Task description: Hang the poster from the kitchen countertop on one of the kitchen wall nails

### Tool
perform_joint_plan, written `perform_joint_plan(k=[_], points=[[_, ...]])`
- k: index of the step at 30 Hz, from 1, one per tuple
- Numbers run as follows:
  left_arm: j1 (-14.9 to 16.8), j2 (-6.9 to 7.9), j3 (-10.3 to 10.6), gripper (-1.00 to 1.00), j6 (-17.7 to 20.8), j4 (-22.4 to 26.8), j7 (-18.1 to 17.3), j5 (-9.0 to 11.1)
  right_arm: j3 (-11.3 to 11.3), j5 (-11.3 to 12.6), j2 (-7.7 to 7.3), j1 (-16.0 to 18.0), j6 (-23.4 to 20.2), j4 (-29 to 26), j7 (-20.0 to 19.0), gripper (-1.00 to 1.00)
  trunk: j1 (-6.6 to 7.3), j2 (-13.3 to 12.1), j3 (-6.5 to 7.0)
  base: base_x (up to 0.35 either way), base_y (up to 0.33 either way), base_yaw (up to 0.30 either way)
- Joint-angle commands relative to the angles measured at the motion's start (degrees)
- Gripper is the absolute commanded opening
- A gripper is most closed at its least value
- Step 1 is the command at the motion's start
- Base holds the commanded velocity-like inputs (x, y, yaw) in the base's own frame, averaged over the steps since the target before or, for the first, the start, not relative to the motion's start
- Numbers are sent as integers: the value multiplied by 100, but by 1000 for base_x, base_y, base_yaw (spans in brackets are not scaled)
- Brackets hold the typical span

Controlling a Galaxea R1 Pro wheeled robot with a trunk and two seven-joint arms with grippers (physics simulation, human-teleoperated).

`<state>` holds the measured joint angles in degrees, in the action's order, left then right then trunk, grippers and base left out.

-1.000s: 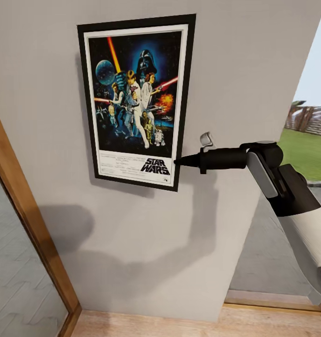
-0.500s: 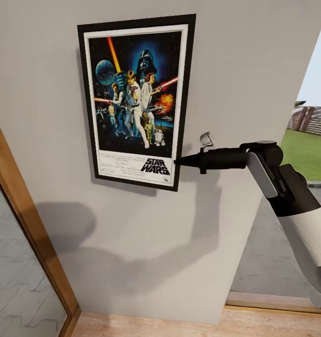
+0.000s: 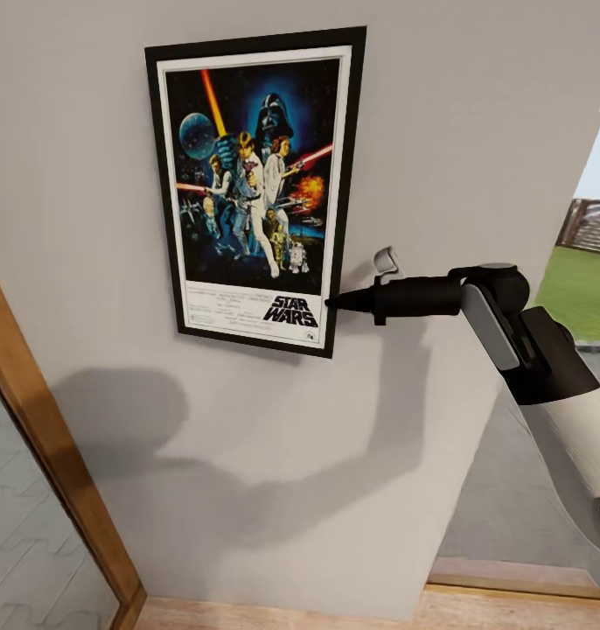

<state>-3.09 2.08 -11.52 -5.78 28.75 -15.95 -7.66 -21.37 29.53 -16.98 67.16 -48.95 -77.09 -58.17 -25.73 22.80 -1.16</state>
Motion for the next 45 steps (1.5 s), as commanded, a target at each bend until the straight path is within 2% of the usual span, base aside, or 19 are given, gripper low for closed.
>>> perform_joint_plan(k=[1, 5, 45], points=[[1, -6, -43, 100, -18, 8, -40, -61, -8, 38, -5, 8, -36, 1, -1, -100, -5, 12, -12, 74, 0, 0], [-2, -74, -26, 100, -28, 69, -40, -69, 1, 27, -7, -4, -19, 1, -4, -100, -5, 12, -12, 15, 0, 0], [1, -23, -9, 100, -125, 223, -49, -60, 1, 30, -9, -10, -2, -104, -10, -100, -5, 12, -12, 0, 0, 0]])
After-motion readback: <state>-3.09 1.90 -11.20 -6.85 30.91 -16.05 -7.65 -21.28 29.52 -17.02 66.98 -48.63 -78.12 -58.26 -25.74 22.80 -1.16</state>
